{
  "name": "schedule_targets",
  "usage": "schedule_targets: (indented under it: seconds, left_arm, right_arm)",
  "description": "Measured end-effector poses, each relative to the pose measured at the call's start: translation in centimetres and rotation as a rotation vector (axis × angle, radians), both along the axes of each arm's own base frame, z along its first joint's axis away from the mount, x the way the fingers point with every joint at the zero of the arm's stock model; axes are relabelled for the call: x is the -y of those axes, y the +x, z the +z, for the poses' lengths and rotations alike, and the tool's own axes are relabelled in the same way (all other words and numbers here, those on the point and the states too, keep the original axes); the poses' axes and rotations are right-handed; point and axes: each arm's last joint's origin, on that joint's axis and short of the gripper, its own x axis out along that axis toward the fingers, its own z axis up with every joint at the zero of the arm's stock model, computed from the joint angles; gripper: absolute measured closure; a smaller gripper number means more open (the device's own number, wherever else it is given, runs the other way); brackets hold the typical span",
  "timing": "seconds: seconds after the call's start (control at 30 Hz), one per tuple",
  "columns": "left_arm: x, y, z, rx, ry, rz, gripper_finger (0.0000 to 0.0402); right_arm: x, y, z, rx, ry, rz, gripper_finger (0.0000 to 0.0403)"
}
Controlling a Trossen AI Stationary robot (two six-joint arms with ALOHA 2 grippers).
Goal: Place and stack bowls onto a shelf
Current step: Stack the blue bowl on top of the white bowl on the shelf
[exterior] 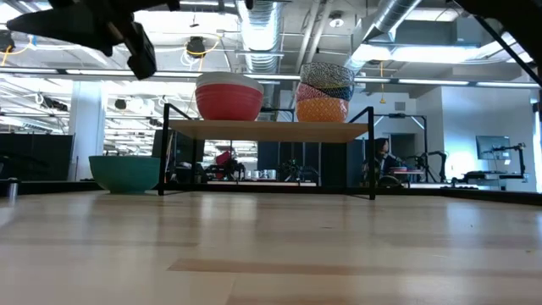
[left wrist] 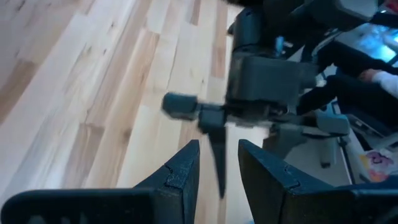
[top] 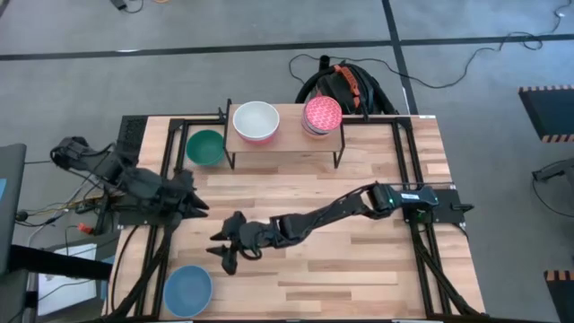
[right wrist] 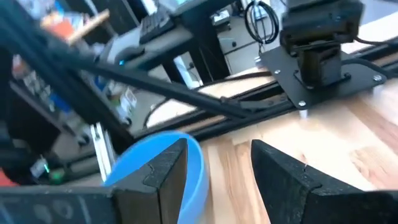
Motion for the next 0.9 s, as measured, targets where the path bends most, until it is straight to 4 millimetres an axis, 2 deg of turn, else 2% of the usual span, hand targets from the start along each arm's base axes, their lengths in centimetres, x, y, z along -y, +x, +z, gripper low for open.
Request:
schedule_targets:
  seconds: [0.17,0.33,0.47,0.73,0.83,0.9]
  left_arm:
    - [0.7,-0.7,-0.5,-0.068,-0.04,0.013,0.0306]
    - [2.0,-0.8,-1.8,-0.241,-0.06,0.006,0.0306]
    - [3.7,-0.5,-3.2,-0.381,-0.019,-0.028,0.0306]
    - [8.2,0.1,-6.3,-0.551,0.133,-0.187,0.0306]
    - [9.6,0.1,-8.5,-0.567,0.12,-0.233,0.0306]
    - [10.2,0.1,-10.0,-0.577,0.073,-0.254,0.0306]
  right_arm:
    - [-0.4,-0.1,0.1,0.021,-0.158,0.072,0.0198]
    - [-0.1,-0.3,-1.0,-0.086,-0.201,0.106,0.0198]
    - [0.8,-0.3,-1.6,-0.159,-0.204,0.079,0.0198]
    - [2.3,-1.3,0.0,-0.29,-0.031,-0.017,0.0198]
    - [3.2,-2.4,1.0,-0.386,-0.041,-0.037,0.0198]
    - [3.4,-2.7,1.9,-0.389,-0.049,-0.045,0.0198]
